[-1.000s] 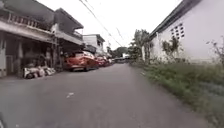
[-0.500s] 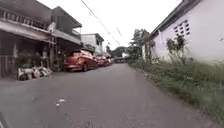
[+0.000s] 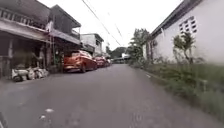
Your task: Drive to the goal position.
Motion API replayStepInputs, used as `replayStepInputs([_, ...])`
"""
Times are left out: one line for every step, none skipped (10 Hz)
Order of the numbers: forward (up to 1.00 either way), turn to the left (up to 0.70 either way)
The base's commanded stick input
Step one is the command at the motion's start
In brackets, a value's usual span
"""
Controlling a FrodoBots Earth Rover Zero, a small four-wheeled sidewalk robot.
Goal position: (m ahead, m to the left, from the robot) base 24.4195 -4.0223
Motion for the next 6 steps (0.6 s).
replayStepInputs([0.7,0.0])
replayStepInputs([0.7,0.0])
replayStepInputs([0.7,0.0])
replayStepInputs([0.7,0.0])
replayStepInputs([0.7,0.0])
replayStepInputs([0.7,0.0])
